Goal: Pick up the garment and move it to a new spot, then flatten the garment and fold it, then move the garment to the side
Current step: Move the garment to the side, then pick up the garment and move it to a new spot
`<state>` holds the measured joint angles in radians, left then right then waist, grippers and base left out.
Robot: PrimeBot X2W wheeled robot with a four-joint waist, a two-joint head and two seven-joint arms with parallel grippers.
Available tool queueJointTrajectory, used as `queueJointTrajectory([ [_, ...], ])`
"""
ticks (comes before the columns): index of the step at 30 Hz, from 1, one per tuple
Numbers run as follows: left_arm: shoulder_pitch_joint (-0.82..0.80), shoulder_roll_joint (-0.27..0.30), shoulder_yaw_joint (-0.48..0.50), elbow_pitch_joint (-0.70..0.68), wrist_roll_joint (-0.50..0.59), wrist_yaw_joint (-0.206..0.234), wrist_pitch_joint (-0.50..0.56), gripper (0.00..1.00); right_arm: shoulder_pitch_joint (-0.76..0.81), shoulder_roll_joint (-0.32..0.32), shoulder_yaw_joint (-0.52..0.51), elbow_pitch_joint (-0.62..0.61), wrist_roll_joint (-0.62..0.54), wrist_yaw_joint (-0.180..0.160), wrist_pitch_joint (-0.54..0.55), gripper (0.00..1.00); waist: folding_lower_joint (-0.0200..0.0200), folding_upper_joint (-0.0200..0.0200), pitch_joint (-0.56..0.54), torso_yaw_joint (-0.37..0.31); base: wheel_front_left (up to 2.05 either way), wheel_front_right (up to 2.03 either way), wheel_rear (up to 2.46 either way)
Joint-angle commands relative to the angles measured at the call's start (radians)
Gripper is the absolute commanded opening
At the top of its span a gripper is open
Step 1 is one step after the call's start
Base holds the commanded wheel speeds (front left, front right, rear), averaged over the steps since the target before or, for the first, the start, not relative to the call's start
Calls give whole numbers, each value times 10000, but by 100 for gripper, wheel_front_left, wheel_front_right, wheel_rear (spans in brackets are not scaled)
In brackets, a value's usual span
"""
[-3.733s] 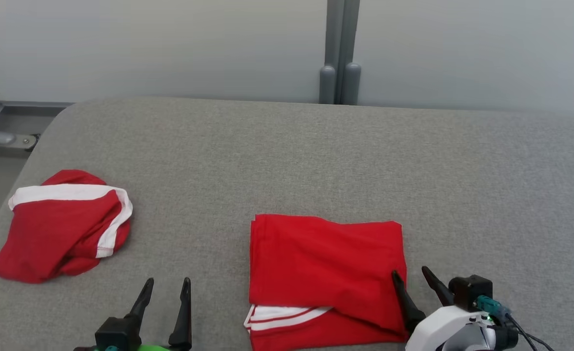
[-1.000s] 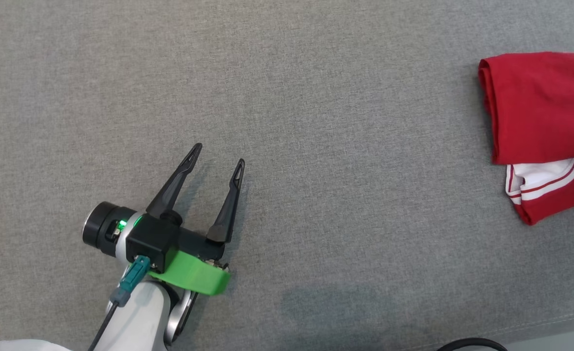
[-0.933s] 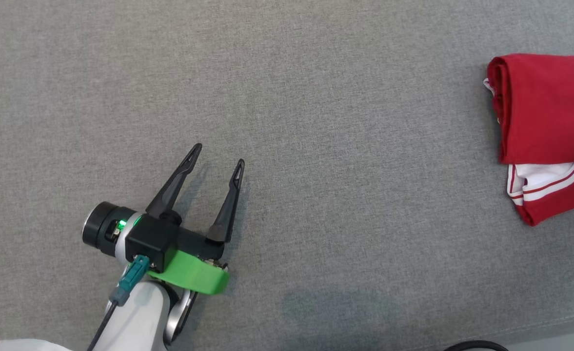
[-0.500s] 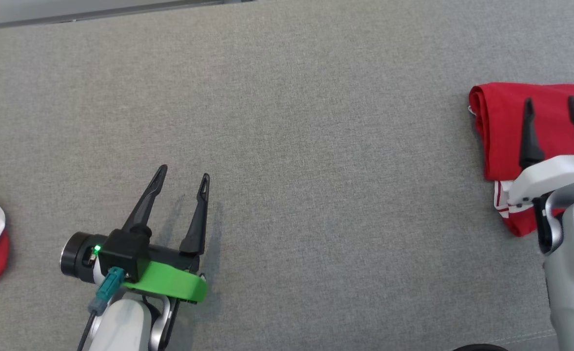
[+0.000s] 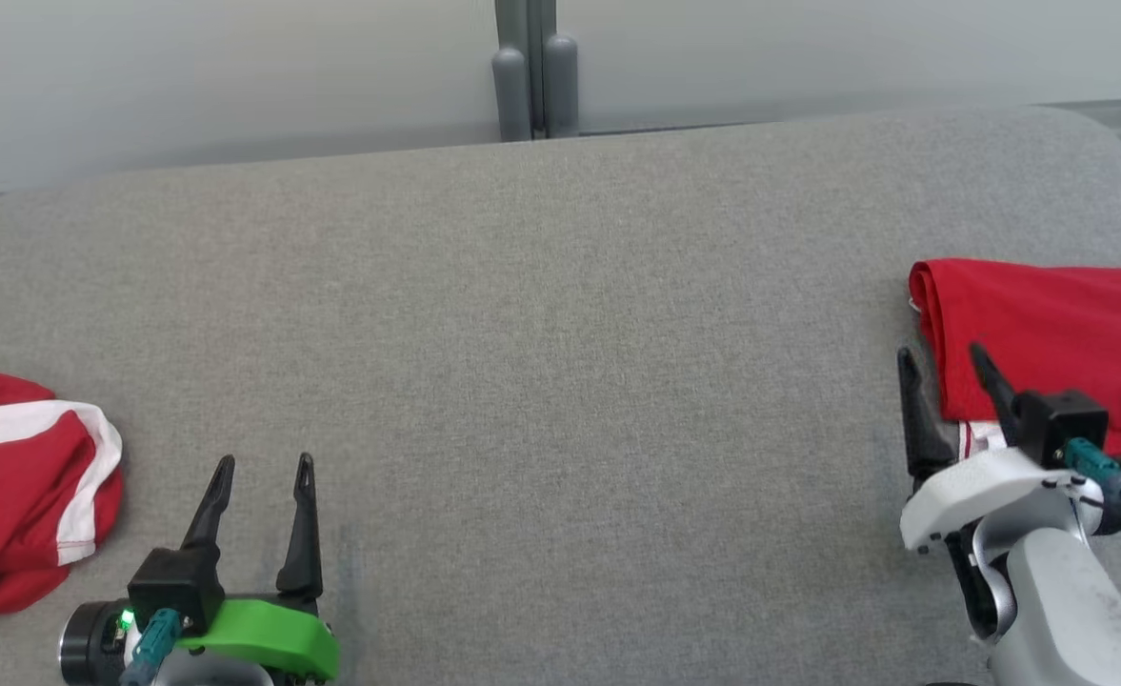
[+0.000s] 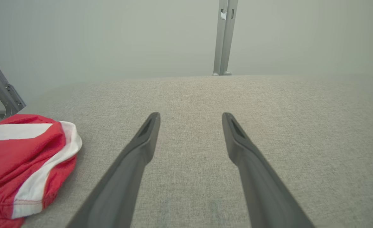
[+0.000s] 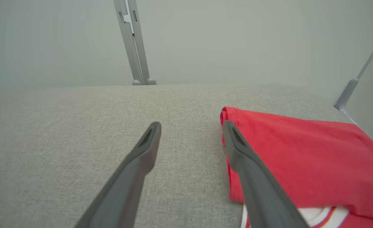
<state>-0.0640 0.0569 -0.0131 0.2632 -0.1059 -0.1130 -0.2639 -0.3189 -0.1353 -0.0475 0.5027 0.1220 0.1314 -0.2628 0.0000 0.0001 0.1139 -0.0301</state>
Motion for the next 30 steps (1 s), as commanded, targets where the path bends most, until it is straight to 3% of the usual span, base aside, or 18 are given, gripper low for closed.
queueJointTrajectory([
  [1, 225, 10, 97, 61, -6, 65, 2, 100, 272, 50, 88, 26, 89, -16, -26, 100, 0, -1, -826, 324, 0, 0, 0],
  [16, 811, -54, 514, 622, 84, 45, 2, 100, 1633, 502, 766, -382, 175, -16, -26, 100, 0, -1, -1802, 573, 0, 0, 0],
  [30, 909, -54, 362, 693, -18, 1, 2, 100, 1835, 645, 834, -581, 112, -16, -26, 100, 0, -1, -1790, 784, 0, 0, 0],
])
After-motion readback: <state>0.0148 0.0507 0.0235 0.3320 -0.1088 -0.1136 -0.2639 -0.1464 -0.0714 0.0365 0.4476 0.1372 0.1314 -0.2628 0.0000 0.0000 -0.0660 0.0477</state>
